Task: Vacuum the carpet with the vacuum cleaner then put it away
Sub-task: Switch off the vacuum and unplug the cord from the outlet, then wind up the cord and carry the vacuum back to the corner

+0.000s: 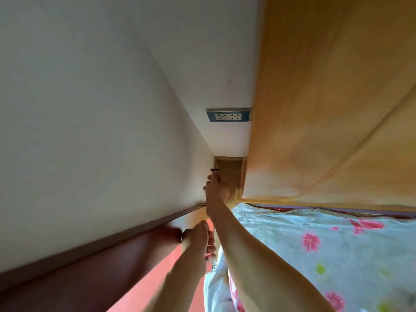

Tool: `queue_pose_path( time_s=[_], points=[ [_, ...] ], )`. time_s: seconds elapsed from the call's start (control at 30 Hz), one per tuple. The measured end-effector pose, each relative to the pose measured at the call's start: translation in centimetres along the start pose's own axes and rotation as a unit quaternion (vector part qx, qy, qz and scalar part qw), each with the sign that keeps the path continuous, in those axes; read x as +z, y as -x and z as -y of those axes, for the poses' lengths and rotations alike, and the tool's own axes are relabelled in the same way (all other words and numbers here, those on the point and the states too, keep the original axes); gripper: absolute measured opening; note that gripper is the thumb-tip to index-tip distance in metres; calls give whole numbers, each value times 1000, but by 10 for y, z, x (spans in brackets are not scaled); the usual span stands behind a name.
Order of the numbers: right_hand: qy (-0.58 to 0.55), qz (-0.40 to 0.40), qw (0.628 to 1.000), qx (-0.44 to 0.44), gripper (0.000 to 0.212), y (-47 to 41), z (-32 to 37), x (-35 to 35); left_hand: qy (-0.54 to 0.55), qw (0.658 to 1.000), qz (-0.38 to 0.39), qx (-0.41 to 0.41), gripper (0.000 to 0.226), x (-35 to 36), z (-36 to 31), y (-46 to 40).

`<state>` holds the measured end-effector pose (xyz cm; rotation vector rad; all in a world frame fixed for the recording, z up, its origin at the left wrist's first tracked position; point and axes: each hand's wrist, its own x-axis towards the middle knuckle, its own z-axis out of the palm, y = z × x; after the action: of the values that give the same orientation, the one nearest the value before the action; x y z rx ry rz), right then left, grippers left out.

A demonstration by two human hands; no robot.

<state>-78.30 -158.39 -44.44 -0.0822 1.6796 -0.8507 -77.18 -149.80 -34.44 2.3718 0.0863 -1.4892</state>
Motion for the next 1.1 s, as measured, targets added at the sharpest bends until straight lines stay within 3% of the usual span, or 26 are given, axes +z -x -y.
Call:
queue_pose_path(
  time_s=[0.27, 0.5, 0.63, 0.8, 0.9, 1.1],
  points=[
    [147, 137, 977, -70, 29, 61, 9, -64, -127, 987, 18, 96, 25, -19, 16, 19],
    [241, 144, 954, -105, 26, 145, -21, -117, -243, 937, 25, 248, 38, -72, 42, 51],
    [382, 178, 892, -162, 33, 206, -55, -123, -290, 904, 70, 306, 28, -134, 85, 67],
    [461, 239, 825, -223, 26, 315, -92, -107, -241, 905, 92, 339, 31, -246, 150, 76],
    [485, 289, 788, -246, 22, 374, -135, -75, -174, 917, 74, 351, 29, -327, 190, 79],
    [566, 414, 660, -270, 20, 495, -236, -2, -38, 947, -13, 318, 20, -483, 282, 63]
  ],
)
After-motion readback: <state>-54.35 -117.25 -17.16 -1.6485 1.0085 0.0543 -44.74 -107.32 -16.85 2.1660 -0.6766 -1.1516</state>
